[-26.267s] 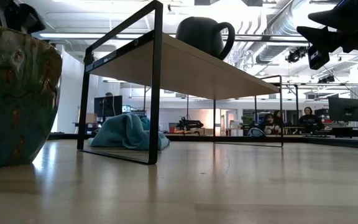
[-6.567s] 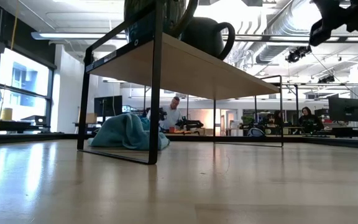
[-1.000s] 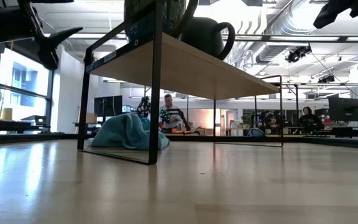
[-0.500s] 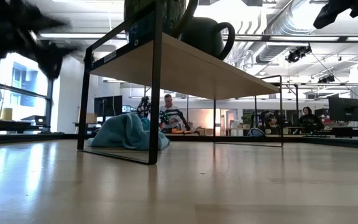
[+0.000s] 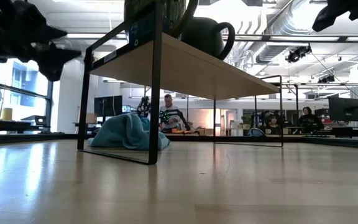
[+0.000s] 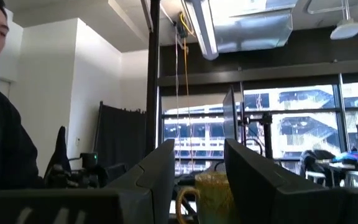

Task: Stack small to large cups/mugs on shelf
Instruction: Return to Home Position

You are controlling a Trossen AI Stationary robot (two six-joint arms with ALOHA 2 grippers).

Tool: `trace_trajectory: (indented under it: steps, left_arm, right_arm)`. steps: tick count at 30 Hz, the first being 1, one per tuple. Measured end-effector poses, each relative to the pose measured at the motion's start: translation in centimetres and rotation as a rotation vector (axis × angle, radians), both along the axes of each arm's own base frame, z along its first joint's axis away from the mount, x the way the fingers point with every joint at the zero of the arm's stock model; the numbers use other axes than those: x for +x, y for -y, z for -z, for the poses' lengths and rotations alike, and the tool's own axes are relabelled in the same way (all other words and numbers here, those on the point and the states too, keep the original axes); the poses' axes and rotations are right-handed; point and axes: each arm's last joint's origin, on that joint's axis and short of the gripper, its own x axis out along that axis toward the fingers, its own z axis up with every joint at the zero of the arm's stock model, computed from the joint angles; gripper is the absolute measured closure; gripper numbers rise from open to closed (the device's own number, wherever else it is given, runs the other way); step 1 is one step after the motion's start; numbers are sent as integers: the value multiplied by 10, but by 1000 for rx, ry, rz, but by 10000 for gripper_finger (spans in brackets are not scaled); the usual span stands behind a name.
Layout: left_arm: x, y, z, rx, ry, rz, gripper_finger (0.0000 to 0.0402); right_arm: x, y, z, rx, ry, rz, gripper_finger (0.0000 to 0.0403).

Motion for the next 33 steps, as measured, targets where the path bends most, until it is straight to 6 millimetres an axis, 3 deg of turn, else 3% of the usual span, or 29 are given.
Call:
trace_trajectory:
  steps: [6,12,18,33]
  left_arm:
    - [2,-1,5,21,-57,-35,165]
    - [2,1,6,25,-66,45,165]
    - [0,3,-8,139,84,112,165]
    - [-7,6,-24,293,264,194,165]
  right_arm:
    - [2,0,3,-2,-39,2,272]
    - [2,0,3,-23,-34,10,272]
    - [1,-4,4,-195,6,-61,272]
    - [-1,-5,1,-209,41,-69,272]
